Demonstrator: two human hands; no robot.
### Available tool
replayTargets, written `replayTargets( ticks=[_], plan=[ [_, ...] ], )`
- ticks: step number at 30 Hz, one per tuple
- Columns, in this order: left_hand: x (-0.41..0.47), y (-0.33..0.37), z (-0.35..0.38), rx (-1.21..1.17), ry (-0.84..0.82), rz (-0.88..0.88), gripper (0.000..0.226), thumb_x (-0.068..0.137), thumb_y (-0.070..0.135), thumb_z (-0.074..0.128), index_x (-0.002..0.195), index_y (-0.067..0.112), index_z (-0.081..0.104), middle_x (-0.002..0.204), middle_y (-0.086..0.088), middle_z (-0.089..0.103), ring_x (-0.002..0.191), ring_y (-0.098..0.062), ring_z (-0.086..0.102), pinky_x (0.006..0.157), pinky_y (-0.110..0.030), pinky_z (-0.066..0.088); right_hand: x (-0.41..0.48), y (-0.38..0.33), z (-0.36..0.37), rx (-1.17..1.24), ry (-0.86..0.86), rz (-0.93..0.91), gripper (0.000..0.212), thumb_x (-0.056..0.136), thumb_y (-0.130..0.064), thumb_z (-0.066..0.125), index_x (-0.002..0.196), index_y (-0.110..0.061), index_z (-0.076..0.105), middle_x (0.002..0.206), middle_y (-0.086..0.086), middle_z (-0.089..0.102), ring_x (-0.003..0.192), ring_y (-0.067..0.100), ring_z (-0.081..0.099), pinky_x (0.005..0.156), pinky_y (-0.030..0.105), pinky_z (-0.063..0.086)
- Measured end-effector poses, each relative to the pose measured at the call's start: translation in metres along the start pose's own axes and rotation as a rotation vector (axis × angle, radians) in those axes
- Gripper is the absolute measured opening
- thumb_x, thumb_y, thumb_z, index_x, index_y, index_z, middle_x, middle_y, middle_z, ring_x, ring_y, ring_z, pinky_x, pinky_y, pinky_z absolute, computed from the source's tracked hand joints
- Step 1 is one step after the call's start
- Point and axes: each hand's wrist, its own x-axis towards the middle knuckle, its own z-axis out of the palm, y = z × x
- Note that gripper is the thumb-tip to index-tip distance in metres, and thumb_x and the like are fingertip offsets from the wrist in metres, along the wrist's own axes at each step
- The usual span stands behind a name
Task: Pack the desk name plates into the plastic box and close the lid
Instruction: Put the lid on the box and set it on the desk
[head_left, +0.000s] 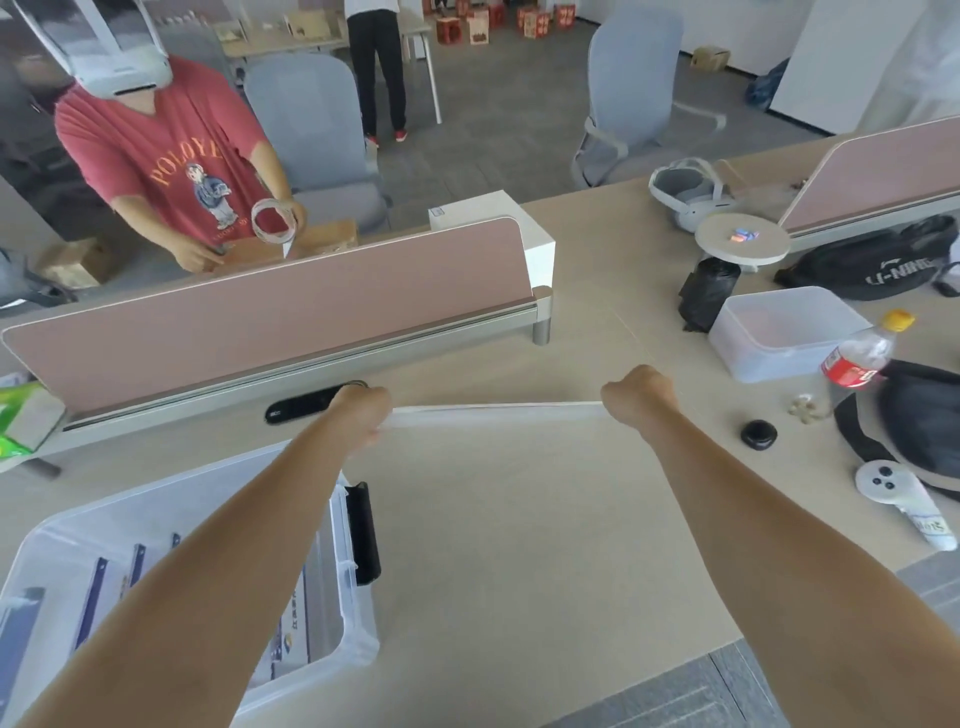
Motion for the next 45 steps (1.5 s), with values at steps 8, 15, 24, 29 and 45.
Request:
replayTargets(
  ticks=[8,15,24,29,45],
  plan=[
    [0.008,-0.035,0.002,0.048,-0.046,-0.102,0.02,0.09,0.004,0.052,0.109,0.004,0.056,0.1,-0.011,0.057,0.083,-0.025,0.06,0.052,-0.028,0.051,-0.001,0.027,0.025,-0.076,-0.115,0.118,0.034,0.091,-0.006,0.045,0.122,0.006,0.051,0.096,0.018,0.061,0.063,0.03,0.058,0.062,0.034,0.052],
    [0.01,-0.072,-0.001,0.413,0.084,0.068,0.023,0.089,-0.004,0.037,0.071,0.011,0.031,0.07,-0.007,0.036,0.06,-0.022,0.036,0.051,-0.029,0.03,0.005,0.047,0.043,-0.047,-0.059,0.167,0.045,0.088,-0.007,0.048,0.131,0.006,0.044,0.123,0.022,0.058,0.103,0.038,0.061,0.068,0.034,0.045],
    [-0.008,-0.08,-0.056,0.413,0.135,0.209,0.031,0.096,0.011,0.034,0.127,0.011,0.042,0.089,-0.011,0.051,0.064,-0.021,0.047,0.049,-0.027,0.034,-0.026,0.014,0.052,0.011,0.034,0.073,0.047,0.101,-0.029,0.037,0.132,0.006,0.048,0.127,0.024,0.058,0.111,0.04,0.06,0.078,0.037,0.048],
    [-0.013,-0.112,-0.124,0.296,0.186,0.147,0.041,0.088,0.009,0.041,0.126,0.002,0.053,0.088,-0.014,0.057,0.064,-0.023,0.051,0.049,-0.024,0.036,-0.069,-0.028,0.079,-0.082,0.093,-0.079,0.044,0.104,-0.026,0.037,0.127,0.008,0.052,0.124,0.026,0.06,0.112,0.041,0.06,0.074,0.033,0.043],
    [-0.063,-0.306,-0.347,0.192,0.41,0.014,0.047,0.093,0.046,0.04,0.097,0.007,0.066,0.091,-0.017,0.068,0.089,-0.037,0.065,0.073,-0.035,0.049,-0.256,-0.102,0.243,-0.289,-0.007,-0.349,0.041,0.099,-0.028,0.039,0.115,0.005,0.057,0.114,0.023,0.064,0.1,0.039,0.064,0.07,0.033,0.045]
  ],
)
